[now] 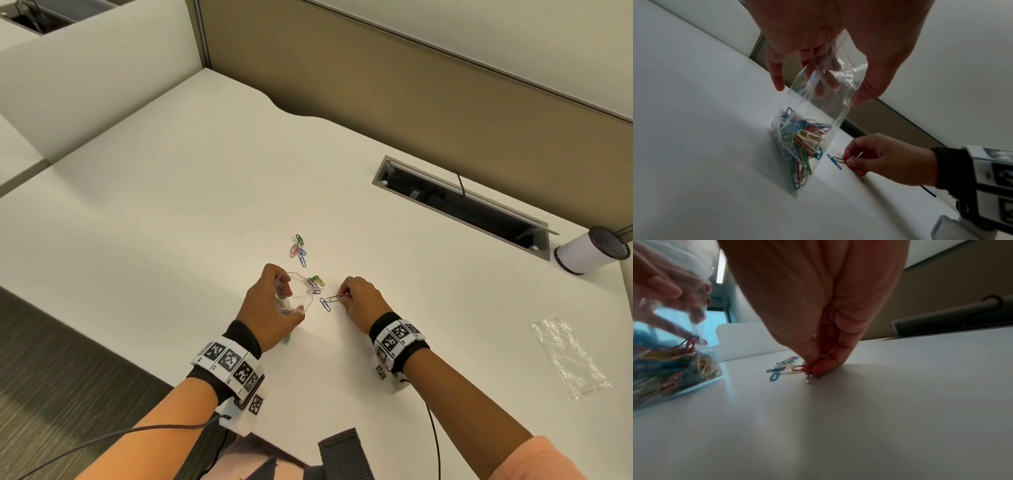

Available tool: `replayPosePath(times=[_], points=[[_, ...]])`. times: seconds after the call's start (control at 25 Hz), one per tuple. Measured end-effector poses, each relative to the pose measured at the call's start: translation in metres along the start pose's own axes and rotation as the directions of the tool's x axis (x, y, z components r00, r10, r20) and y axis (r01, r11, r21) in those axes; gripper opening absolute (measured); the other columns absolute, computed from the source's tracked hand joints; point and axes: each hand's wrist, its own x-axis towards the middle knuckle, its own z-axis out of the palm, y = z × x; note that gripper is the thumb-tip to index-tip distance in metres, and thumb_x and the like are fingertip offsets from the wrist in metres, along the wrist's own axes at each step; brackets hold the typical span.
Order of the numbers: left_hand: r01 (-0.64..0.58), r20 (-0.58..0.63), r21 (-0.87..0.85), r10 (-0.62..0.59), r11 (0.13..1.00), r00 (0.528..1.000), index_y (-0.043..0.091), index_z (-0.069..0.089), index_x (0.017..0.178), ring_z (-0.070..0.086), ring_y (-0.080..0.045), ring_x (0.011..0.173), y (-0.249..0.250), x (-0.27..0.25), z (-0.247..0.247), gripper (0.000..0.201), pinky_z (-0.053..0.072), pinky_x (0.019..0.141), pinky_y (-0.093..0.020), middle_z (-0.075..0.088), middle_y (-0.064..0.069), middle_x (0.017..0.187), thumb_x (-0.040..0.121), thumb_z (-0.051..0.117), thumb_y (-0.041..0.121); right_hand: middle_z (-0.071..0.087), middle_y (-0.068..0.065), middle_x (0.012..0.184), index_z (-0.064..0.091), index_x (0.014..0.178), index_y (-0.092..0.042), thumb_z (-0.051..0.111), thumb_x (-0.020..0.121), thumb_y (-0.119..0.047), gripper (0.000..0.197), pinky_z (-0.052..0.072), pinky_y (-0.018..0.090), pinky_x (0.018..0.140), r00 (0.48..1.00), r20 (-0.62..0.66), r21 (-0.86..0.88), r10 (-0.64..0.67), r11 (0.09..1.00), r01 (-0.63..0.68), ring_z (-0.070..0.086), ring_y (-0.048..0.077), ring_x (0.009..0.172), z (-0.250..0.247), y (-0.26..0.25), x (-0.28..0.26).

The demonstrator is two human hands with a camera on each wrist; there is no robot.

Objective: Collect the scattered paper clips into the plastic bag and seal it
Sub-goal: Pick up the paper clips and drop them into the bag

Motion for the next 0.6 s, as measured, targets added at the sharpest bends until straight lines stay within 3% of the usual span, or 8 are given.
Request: replayPosePath(times=[0.24,0.32,0.44,0.52,0.6], points=[[0.002,0.024,-0.005,-0.002,1.000,1.000,0.014,0.044,0.101,0.057,-0.022,0.084,0.003,-0.001,0.004,0.047,0.043,0.062,-0.005,0.058,-0.006,0.088,0.070,0.078,0.006,0.067,0.002,0.092,0.065,0.086,-0.016,0.064,0.088,-0.012,0.004,0.049,0.026,0.077,0.985,0.004,0.350,0.175,0.922,-0.165,0.063,0.017,0.079,-0.024,0.013,-0.004],[-0.002,0.026,0.002,0.002,1.000,1.000,0.014,0.044,0.101,0.057,-0.021,0.085,0.003,-0.001,0.005,0.047,0.043,0.062,-0.005,0.058,-0.005,0.087,0.069,0.078,0.007,0.068,0.007,0.095,0.067,0.086,-0.012,0.066,0.089,-0.009,0.005,0.056,0.026,0.080,0.984,0.042,0.577,0.174,0.800,-0.166,0.065,0.018,0.076,-0.039,0.003,-0.010],[-0.008,0.033,0.021,0.007,1.000,0.999,0.016,0.043,0.101,0.057,-0.019,0.084,0.002,-0.002,0.009,0.048,0.043,0.063,-0.006,0.058,-0.002,0.087,0.069,0.078,0.010,0.070,0.002,0.093,0.069,0.093,-0.002,0.068,0.087,-0.005,0.007,0.057,0.019,0.070,0.997,0.050,0.763,0.059,0.642,-0.076,0.066,0.010,0.074,-0.067,-0.032,-0.025],[-0.009,0.037,0.023,0.008,1.000,0.999,0.017,0.043,0.101,0.057,-0.018,0.085,0.003,-0.002,0.011,0.048,0.043,0.064,-0.006,0.058,0.000,0.086,0.069,0.078,0.012,0.072,0.001,0.087,0.072,0.094,-0.002,0.071,0.084,-0.008,0.011,0.058,0.021,0.070,0.997,0.072,0.751,-0.028,0.659,-0.036,0.067,0.008,0.070,-0.078,-0.058,-0.033],[-0.008,0.048,0.015,0.007,1.000,0.999,0.019,0.042,0.101,0.057,-0.016,0.085,0.004,-0.002,0.014,0.048,0.045,0.064,-0.007,0.058,0.002,0.087,0.070,0.078,0.013,0.072,0.001,0.078,0.074,0.090,-0.008,0.075,0.082,-0.014,0.010,0.059,0.024,0.070,0.994,0.094,0.660,-0.063,0.751,-0.015,0.069,0.012,0.068,-0.080,-0.081,-0.041]])
